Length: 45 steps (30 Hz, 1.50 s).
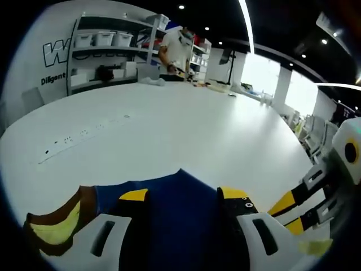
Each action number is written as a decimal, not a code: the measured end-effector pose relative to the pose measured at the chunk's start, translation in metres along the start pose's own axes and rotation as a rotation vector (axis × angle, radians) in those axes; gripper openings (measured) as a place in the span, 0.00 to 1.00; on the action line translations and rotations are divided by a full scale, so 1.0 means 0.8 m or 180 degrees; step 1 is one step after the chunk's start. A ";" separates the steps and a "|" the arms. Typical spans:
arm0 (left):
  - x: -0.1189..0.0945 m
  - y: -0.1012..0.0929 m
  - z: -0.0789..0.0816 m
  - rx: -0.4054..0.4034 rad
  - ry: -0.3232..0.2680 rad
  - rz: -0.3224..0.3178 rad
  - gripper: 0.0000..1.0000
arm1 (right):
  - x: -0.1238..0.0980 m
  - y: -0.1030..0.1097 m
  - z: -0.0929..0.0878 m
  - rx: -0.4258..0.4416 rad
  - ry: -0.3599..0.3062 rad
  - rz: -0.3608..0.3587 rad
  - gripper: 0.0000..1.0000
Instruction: Fold the garment on the visible template until the final outline fits inside the template.
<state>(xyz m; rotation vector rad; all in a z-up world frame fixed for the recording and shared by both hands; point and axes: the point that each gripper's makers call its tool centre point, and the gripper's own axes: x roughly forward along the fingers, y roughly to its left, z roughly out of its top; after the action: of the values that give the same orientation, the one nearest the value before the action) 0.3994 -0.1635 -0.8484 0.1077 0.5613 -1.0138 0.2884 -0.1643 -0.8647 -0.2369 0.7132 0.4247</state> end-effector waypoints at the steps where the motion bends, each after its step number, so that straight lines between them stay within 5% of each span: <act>1: 0.002 0.000 -0.001 0.0006 0.0004 -0.0002 0.44 | 0.000 -0.002 0.000 -0.0020 0.0001 -0.0025 0.06; 7: 0.010 0.006 -0.001 0.0083 -0.0024 0.0061 0.24 | 0.001 -0.007 -0.003 -0.0072 0.0029 -0.0067 0.03; 12: 0.011 0.027 -0.002 0.0366 0.0038 0.0357 0.02 | -0.001 -0.017 -0.003 -0.0139 0.0052 -0.0160 0.00; 16: 0.010 0.027 -0.003 0.0020 -0.0002 0.0264 0.02 | -0.002 -0.017 0.000 -0.0088 0.0014 -0.0128 0.01; 21: 0.011 0.028 -0.002 0.0180 0.0006 0.0288 0.03 | 0.000 -0.014 0.004 -0.0154 -0.0023 -0.0104 0.00; 32: 0.014 0.012 0.008 0.0113 -0.0151 0.0033 0.31 | 0.000 -0.013 0.006 -0.0140 -0.0024 -0.0111 0.00; 38: 0.022 0.006 0.003 0.0243 -0.0122 -0.0011 0.21 | 0.001 -0.013 0.005 -0.0160 -0.0018 -0.0116 0.00; 45: 0.022 0.021 0.004 0.0400 -0.0075 0.0218 0.04 | 0.002 -0.014 0.008 -0.0264 -0.0053 -0.0148 0.00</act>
<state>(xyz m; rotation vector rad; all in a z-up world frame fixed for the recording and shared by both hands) 0.4217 -0.1694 -0.8573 0.2245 0.4694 -0.9821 0.2981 -0.1714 -0.8600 -0.3272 0.6733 0.4119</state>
